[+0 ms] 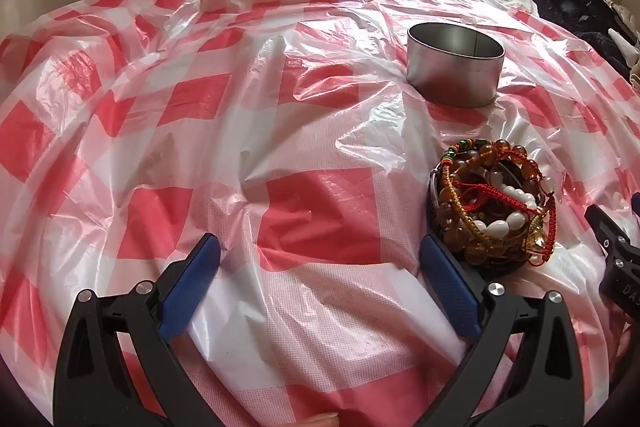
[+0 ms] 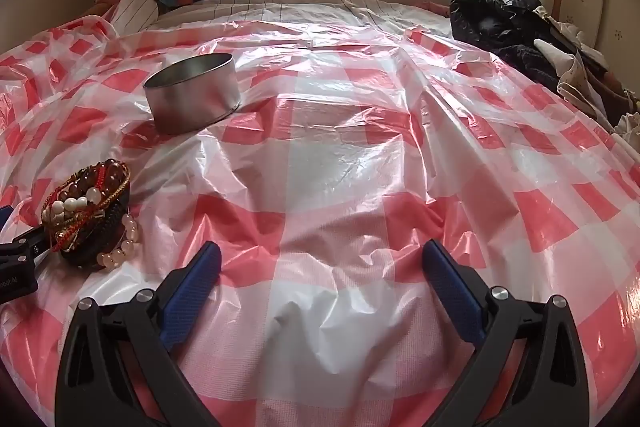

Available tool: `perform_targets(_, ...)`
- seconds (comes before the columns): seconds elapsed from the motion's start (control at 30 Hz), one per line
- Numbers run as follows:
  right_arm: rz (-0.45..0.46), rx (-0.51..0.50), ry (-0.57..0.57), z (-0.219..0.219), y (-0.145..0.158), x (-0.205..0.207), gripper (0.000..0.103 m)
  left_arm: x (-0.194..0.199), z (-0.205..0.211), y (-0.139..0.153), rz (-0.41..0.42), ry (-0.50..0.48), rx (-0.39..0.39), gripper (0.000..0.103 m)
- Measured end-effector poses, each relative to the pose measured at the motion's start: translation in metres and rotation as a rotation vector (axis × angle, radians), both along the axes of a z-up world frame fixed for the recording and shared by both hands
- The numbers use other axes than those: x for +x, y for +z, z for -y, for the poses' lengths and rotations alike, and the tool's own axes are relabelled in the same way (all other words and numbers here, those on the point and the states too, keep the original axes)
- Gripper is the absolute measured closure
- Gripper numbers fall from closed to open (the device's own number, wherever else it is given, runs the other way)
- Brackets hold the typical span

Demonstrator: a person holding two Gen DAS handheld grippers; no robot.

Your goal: Organize jewelry

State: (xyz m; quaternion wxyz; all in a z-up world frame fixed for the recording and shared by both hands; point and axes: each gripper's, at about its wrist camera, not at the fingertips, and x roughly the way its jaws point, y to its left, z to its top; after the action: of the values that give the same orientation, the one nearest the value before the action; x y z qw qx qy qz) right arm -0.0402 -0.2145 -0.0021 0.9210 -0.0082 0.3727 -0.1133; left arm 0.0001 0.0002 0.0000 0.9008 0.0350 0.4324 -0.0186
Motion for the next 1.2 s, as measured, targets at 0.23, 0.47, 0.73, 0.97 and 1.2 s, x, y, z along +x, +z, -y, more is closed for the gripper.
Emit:
perform_targets(0.23, -0.001, -0.005, 0.0, -0.0014, 0.0, 0.0001, 0.006, -0.0002, 0.0, 0.0001, 0.0, 0.0, 0.002, 0.007)
perform_targets(0.47, 0.001, -0.014, 0.0, -0.0019, 0.0002, 0.0002, 0.006, 0.0, 0.0002, -0.0001, -0.001, 0.0, 0.003, 0.007)
perform_targets(0.73, 0.002, -0.015, 0.001, -0.0015, 0.0002, 0.0002, 0.006, 0.0, 0.0002, -0.0001, -0.001, 0.0, 0.003, 0.007)
perform_targets(0.97, 0.003, -0.016, 0.001, -0.0014, 0.0001, 0.0, 0.006, 0.0, 0.0001, -0.0001, -0.001, 0.0, 0.003, 0.007)
perform_targets(1.2, 0.003, -0.017, 0.001, -0.0016, 0.0002, 0.0001, 0.006, 0.0, 0.0001, -0.0001, -0.001, 0.0, 0.003, 0.007)
